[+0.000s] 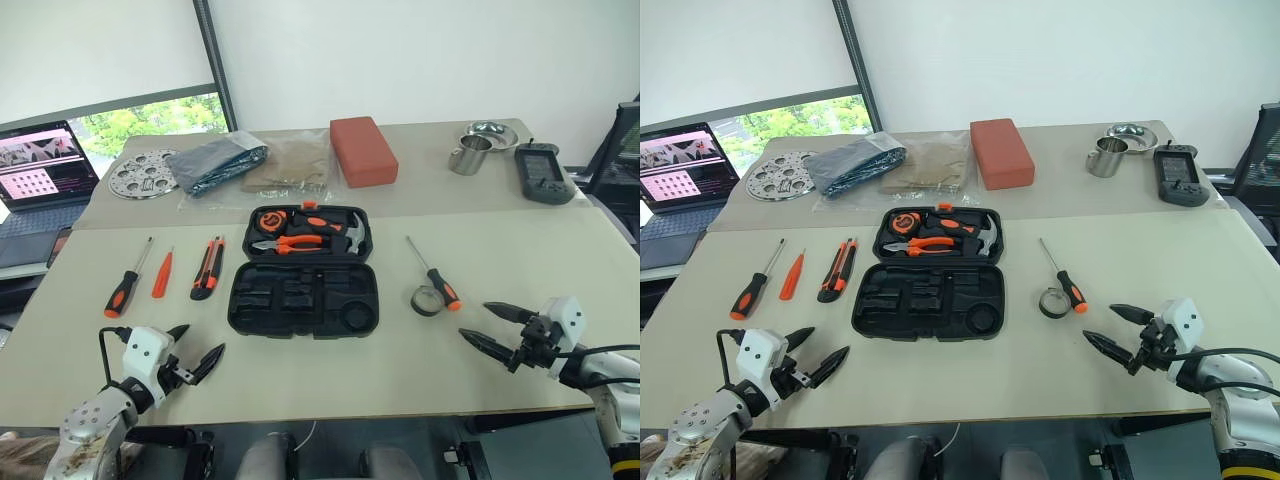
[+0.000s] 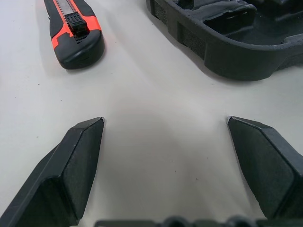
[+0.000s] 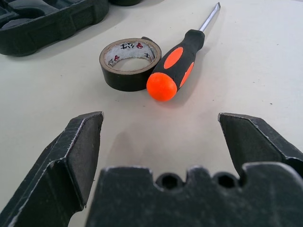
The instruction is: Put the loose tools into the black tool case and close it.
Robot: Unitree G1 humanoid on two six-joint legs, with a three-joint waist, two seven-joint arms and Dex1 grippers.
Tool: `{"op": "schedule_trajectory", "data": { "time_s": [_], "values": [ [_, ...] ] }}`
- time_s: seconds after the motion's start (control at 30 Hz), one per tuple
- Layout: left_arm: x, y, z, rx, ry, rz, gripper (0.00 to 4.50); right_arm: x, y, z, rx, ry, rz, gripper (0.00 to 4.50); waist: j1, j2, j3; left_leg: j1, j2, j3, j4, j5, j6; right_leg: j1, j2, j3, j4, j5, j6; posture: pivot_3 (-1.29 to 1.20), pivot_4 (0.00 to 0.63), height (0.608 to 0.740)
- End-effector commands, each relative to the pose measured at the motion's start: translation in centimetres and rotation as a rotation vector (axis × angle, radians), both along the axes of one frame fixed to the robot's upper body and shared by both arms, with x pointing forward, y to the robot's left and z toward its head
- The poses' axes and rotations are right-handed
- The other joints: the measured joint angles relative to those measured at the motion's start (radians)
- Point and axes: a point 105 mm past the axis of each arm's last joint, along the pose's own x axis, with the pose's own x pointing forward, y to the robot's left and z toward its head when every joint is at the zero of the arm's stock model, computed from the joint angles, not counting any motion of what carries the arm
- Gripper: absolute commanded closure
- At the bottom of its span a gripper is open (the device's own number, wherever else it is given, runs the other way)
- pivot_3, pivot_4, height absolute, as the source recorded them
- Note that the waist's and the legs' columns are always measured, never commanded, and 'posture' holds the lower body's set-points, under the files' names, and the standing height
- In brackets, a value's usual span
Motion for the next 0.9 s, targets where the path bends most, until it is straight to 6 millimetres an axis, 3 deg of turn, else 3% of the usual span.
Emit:
{"op": "schedule_trajectory", "data": {
  "time_s": [0.03,0.4,0.5,0.6,0.7,0.9],
  "values": [
    [-1.1,0.1,-1.6,0.001,0.082,-0.01,0.05,0.0,-0.2,1.0,-0.007,-0.036,0.003,0.0,0.0,0.0,0.0,0.0,0.0,0.0,0.0,0.0,0.0,0.0,0.0,0.0,0.0,0.0,0.0,0.0,0.15,0.74],
    [-0.7,0.3,-1.1,-0.026,0.056,-0.005,0.05,-0.1,-0.2,1.3,-0.006,-0.056,-0.003,0.0,0.001,0.0,0.0,0.0,0.0,0.001,0.0,0.0,0.0,0.0,0.0,0.001,0.0,0.0,0.0,0.0,0.15,0.74],
    [-0.2,0.7,0.2,-0.038,0.004,-0.002,0.05,0.7,0.5,3.5,0.039,-0.133,0.013,0.0,0.0,0.0,0.0,0.0,0.0,0.001,0.0,0.0,0.0,0.0,0.0,0.001,0.0,0.0,0.0,0.0,0.15,0.74],
    [1.4,1.5,3.7,-0.105,-0.116,0.04,0.05,1.5,2.6,6.7,0.084,-0.209,0.079,0.0,-0.003,-0.001,0.001,0.0,0.001,0.001,0.0,0.0,0.0,-0.001,0.001,0.001,0.0,0.0,0.0,0.0,0.15,0.74],
    [3.5,4.1,6.7,-0.152,-0.209,0.159,0.05,1.9,5.5,8.8,0.093,-0.241,0.188,0.0,0.002,-0.005,0.004,-0.001,0.002,0.0,0.0,0.0,0.0,-0.002,0.002,0.0,0.002,0.0,0.0,0.0,0.15,0.74],
    [6.4,11.5,8.8,-0.03,-0.239,0.462,0.05,2.1,10.5,11.6,0.119,-0.278,0.372,0.0,0.003,-0.007,0.004,-0.001,0.0,-0.001,0.0,0.0,0.0,-0.002,0.004,-0.003,0.001,0.0,0.001,0.0,0.15,0.74]
  ]
}}
